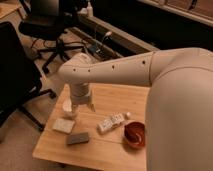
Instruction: Stand the bottle upright
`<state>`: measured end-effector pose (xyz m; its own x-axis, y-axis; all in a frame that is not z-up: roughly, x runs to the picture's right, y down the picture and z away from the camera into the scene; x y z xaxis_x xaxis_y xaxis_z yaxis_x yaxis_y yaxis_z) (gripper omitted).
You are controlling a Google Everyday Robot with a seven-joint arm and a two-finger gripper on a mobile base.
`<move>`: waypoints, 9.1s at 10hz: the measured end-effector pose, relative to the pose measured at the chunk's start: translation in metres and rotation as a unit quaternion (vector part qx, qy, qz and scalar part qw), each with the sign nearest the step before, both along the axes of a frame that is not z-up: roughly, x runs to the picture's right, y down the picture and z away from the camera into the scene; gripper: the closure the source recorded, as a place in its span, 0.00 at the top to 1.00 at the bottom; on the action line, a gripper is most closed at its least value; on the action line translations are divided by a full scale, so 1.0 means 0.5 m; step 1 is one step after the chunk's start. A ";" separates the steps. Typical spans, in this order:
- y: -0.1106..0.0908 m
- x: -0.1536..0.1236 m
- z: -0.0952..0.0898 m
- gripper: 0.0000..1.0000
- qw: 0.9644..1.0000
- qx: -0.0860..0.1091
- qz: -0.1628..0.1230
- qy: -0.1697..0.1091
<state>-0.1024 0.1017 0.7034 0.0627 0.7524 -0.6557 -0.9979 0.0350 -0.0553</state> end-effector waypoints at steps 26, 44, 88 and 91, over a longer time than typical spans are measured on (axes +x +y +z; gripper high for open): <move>-0.052 0.015 0.010 0.65 1.000 0.012 -0.007 0.001; -0.107 0.339 0.119 0.65 0.937 0.013 0.266 0.226; 0.068 0.509 0.259 0.65 0.914 0.016 0.312 0.259; 0.091 0.522 0.270 0.65 0.911 0.000 0.309 0.273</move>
<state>0.1585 0.1474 0.8385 -0.7080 0.5332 -0.4631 -0.7062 -0.5429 0.4545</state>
